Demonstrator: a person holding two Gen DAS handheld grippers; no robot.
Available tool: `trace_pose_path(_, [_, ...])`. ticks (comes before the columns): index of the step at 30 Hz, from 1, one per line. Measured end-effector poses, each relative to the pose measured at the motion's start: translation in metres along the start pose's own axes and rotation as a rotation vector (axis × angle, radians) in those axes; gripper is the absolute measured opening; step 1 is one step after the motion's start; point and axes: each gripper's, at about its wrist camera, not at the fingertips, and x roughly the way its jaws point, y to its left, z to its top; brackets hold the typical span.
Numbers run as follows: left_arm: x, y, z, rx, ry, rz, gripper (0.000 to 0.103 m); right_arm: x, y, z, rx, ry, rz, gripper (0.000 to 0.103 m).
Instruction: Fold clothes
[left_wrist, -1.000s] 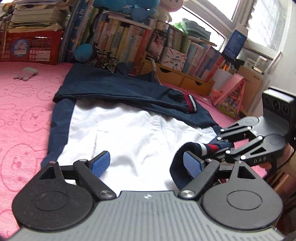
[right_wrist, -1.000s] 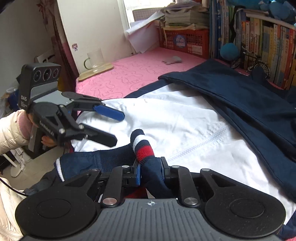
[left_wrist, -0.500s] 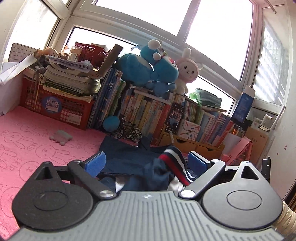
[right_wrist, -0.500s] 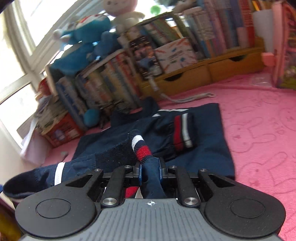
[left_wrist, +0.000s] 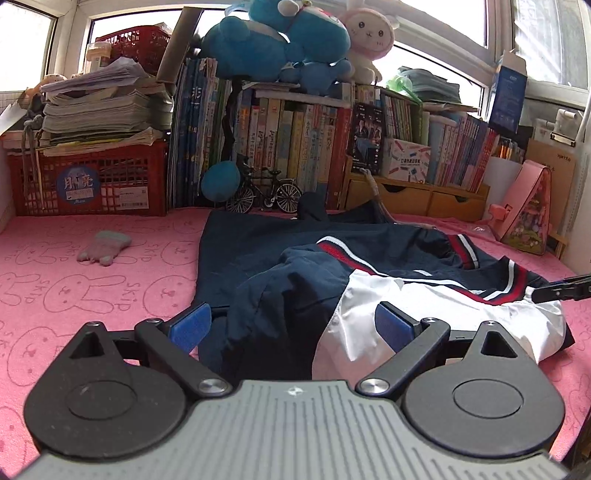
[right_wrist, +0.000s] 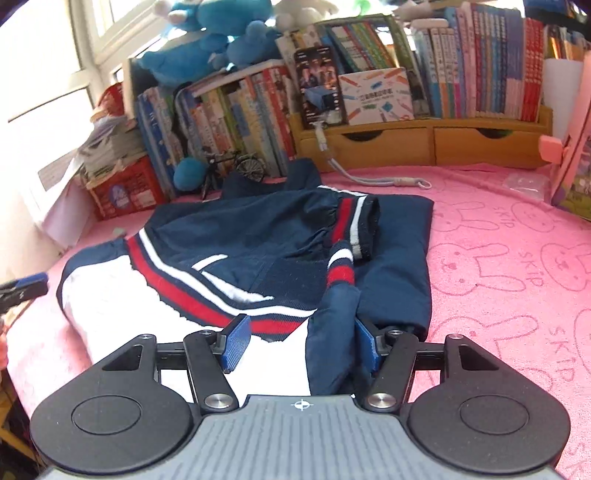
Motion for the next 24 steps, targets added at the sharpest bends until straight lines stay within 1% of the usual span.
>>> trace_pose_path(4, [0.015,0.014,-0.009,-0.050,0.042,0.041,0.097,-0.014,-0.002,-0.019,-0.038,0.028,0.047,0.066])
trace_pose_path(7, [0.019,0.016,-0.016,-0.052,0.076,0.042,0.095,-0.022,-0.004,-0.029,-0.052,0.039,0.062,0.067])
trace_pose_path(8, [0.020,0.014,-0.017,-0.032,0.090,0.031,0.089,-0.024,-0.005,-0.032,-0.053,0.044,0.072,0.068])
trace_pose_path(9, [0.021,0.012,-0.019,-0.011,0.103,0.021,0.070,-0.024,-0.004,-0.034,-0.053,0.049,0.078,0.068])
trace_pose_path(10, [0.024,0.005,-0.019,0.034,0.131,0.059,0.056,-0.023,-0.001,-0.036,-0.047,0.058,0.058,0.068])
trace_pose_path(11, [0.027,-0.002,-0.020,0.080,0.159,0.097,0.033,-0.021,0.001,-0.038,-0.041,0.068,0.034,0.061])
trace_pose_path(12, [0.029,-0.008,-0.022,0.124,0.163,0.145,0.031,-0.018,0.007,-0.040,-0.041,0.078,0.005,0.045])
trace_pose_path(13, [0.030,-0.014,-0.023,0.169,0.167,0.192,0.027,-0.015,0.014,-0.042,-0.042,0.089,-0.024,0.040])
trace_pose_path(14, [0.030,-0.017,-0.024,0.191,0.173,0.211,0.022,-0.014,0.023,-0.043,-0.069,0.084,-0.059,0.033])
trace_pose_path(15, [0.030,-0.020,-0.024,0.214,0.179,0.229,0.022,-0.015,0.031,-0.043,-0.111,0.070,-0.091,0.027])
trace_pose_path(18, [0.024,-0.012,-0.025,0.215,0.195,0.253,0.022,-0.020,0.040,-0.040,-0.174,0.024,-0.161,0.026])
trace_pose_path(19, [0.020,-0.008,-0.026,0.213,0.197,0.258,0.022,-0.020,0.039,-0.039,-0.177,0.014,-0.205,0.026])
trace_pose_path(20, [0.016,-0.003,-0.028,0.201,0.197,0.252,0.023,-0.019,0.036,-0.038,-0.176,0.005,-0.252,0.031])
trace_pose_path(21, [0.012,0.000,-0.028,0.181,0.199,0.245,0.023,-0.019,0.034,-0.036,-0.176,-0.004,-0.300,0.038])
trace_pose_path(22, [0.009,0.002,-0.029,0.166,0.201,0.243,0.023,-0.018,0.041,-0.039,-0.232,-0.025,-0.388,0.041])
trace_pose_path(23, [0.005,0.002,-0.029,0.161,0.204,0.244,0.023,-0.017,0.051,-0.043,-0.300,-0.048,-0.483,0.040])
trace_pose_path(24, [0.002,0.001,-0.030,0.163,0.204,0.243,0.023,-0.018,0.060,-0.048,-0.375,-0.071,-0.546,0.043])
